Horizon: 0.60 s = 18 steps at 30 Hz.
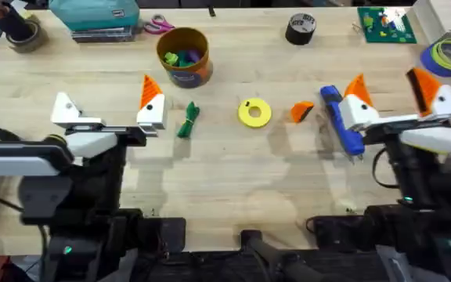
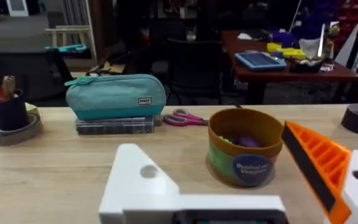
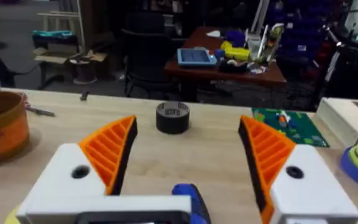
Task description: Pick up the gripper from the table and insert it into the empty holder that is missing its gripper. Then pick up a screw, insert it into the mounting hole, and use the screwdriver to tighten it. Finally, clean up the table by picking up the vegetable and placing it into the bucket.
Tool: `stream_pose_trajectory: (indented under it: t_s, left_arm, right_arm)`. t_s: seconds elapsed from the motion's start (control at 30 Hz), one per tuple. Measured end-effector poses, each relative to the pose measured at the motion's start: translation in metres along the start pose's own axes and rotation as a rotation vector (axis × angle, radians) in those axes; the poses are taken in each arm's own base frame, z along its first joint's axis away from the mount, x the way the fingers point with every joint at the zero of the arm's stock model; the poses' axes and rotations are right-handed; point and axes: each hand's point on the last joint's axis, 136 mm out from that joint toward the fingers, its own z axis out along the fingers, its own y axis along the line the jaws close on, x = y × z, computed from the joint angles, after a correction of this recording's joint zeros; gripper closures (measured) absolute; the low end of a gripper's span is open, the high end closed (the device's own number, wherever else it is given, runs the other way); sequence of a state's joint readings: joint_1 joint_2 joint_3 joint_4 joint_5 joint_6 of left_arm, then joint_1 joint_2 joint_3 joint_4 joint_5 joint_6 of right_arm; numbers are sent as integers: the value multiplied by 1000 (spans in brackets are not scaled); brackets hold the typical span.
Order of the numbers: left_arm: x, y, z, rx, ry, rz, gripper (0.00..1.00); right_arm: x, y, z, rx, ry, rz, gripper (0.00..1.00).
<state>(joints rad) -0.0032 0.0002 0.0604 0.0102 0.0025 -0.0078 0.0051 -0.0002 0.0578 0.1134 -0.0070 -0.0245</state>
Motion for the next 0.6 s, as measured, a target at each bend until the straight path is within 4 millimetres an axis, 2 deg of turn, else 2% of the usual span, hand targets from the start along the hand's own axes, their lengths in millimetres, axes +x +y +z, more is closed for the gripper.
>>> stream_pose_trajectory:
  t_s: [0.07,0.23,0.33,0.47,0.6]
  left_arm:
    - [-12,0,-4,0,10,1,15]
    - [-58,0,-17,0,38,18,15]
    - [-75,-1,-21,1,120,26,17]
    - [-87,-1,-18,2,269,30,15]
    - [-91,-1,-10,3,414,30,15]
  right_arm:
    - [-18,0,-4,-1,-6,-3,5]
    - [-74,-1,-24,-2,-10,-3,5]
    - [-96,-1,-32,-3,41,-2,6]
    - [-110,0,-36,-13,162,6,6]
    - [-111,1,-34,-23,322,21,6]
